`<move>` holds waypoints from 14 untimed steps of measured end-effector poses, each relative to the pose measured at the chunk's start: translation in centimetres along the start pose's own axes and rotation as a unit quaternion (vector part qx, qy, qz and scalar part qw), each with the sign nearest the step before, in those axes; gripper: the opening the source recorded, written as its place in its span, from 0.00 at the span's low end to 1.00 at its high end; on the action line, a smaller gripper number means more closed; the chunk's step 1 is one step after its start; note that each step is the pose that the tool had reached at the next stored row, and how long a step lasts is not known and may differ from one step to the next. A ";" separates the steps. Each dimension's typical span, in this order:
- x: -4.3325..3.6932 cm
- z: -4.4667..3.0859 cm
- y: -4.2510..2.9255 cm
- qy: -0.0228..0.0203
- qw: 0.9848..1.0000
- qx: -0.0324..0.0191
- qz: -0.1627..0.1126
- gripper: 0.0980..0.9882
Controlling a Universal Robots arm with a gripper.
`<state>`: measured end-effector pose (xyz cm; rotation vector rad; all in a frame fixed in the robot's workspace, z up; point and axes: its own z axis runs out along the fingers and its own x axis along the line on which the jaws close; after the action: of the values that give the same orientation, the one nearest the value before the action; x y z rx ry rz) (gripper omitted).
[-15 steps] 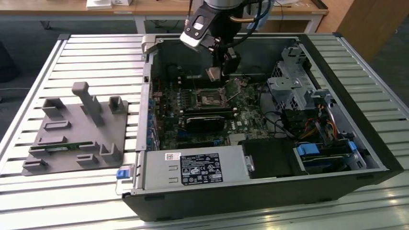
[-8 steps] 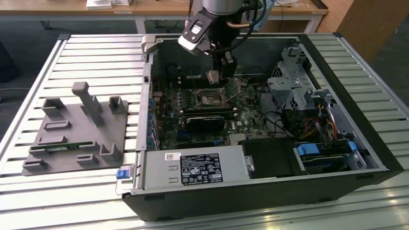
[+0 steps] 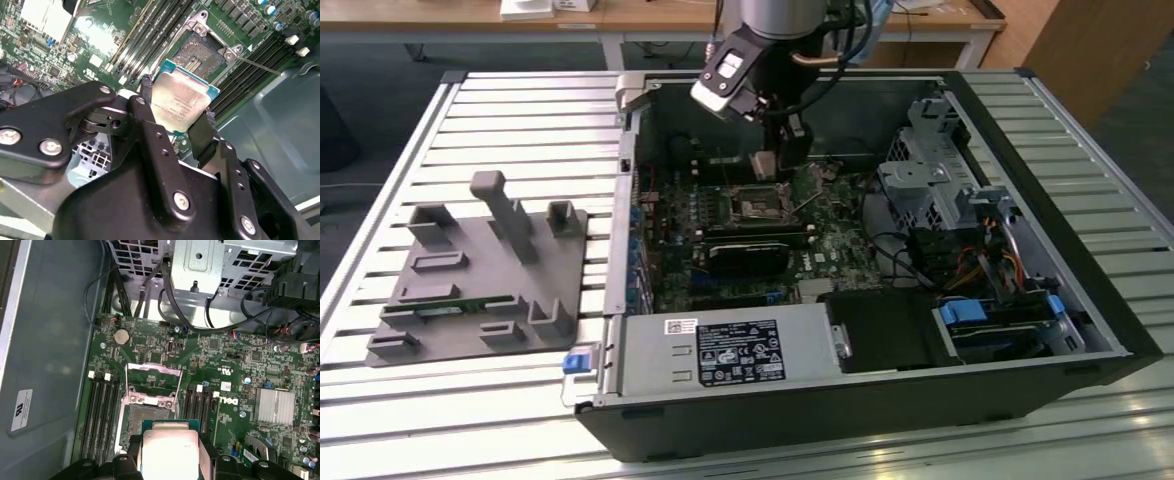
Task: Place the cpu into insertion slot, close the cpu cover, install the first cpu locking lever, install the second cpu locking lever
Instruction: 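Place the cpu into insertion slot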
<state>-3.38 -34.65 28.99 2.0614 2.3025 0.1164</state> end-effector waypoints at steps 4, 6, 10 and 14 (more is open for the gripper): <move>0.02 0.28 -0.16 -0.002 1.000 0.000 0.020 0.49; 0.05 0.59 -0.24 -0.002 1.000 0.000 0.021 0.49; 0.25 1.30 -0.33 -0.002 1.000 0.000 0.021 0.49; 0.58 2.05 -0.39 -0.003 0.999 0.000 0.036 0.49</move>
<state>-3.65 -34.07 26.92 2.1409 2.2252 0.1135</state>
